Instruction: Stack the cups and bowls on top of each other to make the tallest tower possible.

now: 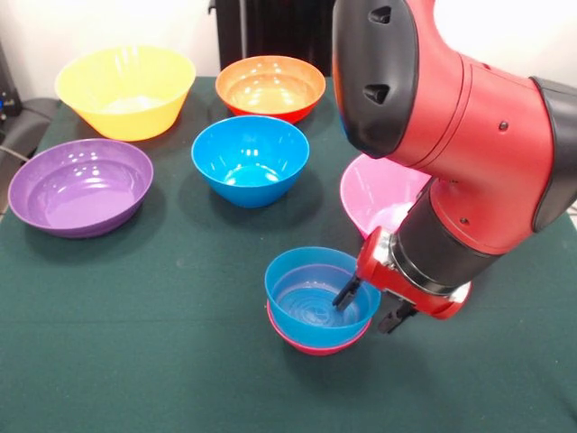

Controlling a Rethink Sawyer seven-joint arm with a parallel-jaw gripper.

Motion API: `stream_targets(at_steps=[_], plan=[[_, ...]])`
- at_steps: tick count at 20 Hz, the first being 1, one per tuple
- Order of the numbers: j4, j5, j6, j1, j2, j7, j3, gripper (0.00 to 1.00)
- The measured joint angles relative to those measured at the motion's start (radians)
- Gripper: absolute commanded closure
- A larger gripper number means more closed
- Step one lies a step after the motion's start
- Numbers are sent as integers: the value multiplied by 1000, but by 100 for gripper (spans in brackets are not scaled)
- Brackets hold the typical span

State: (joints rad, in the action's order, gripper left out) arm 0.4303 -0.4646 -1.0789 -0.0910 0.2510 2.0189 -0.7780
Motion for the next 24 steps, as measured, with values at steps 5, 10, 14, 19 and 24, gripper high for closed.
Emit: stream_targets(at_steps=[5,10,14,19,24], plan=[[6,0,0,0,-4,0,8,0],[8,1,-1,5,-12,0,33,0],[8,1,-1,15,-17,0,53,0],[7,1,0,25,-26,0,79,0],[5,1,0,34,-36,0,103,0]])
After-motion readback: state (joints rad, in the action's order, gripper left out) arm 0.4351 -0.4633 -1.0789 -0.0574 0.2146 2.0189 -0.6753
